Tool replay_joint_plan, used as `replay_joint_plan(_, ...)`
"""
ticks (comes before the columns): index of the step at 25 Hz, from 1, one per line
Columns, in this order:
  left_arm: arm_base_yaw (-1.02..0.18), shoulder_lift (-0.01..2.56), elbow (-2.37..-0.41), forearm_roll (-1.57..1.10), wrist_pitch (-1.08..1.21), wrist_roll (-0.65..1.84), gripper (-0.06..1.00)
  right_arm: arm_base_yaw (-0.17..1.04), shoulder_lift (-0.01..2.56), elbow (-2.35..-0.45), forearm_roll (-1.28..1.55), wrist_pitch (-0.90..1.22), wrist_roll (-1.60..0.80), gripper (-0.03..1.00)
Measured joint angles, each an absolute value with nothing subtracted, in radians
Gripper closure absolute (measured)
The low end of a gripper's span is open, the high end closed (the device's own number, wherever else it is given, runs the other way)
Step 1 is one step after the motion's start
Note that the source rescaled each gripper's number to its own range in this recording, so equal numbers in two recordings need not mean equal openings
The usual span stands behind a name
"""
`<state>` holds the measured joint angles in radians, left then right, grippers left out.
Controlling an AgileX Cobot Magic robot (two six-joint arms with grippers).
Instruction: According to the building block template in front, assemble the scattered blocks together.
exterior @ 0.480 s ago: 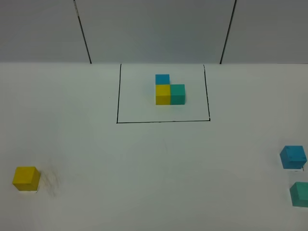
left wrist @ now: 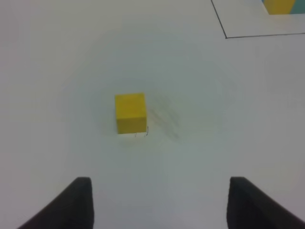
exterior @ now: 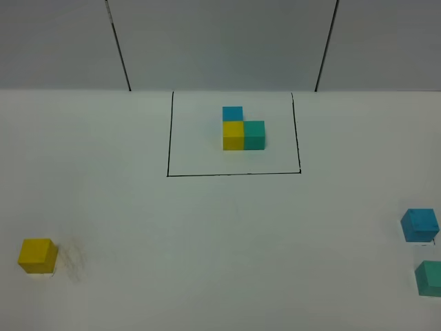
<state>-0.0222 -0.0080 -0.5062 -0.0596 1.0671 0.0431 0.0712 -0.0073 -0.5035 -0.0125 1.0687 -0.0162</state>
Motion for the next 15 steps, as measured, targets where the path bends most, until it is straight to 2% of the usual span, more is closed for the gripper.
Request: replay_joint_plan(15,-0.022,-0.002,-0.506,-0.060,1.067,0.036,0.63,0.071,-0.007,-0.503,-0.012,1.069,-0.016,0.24)
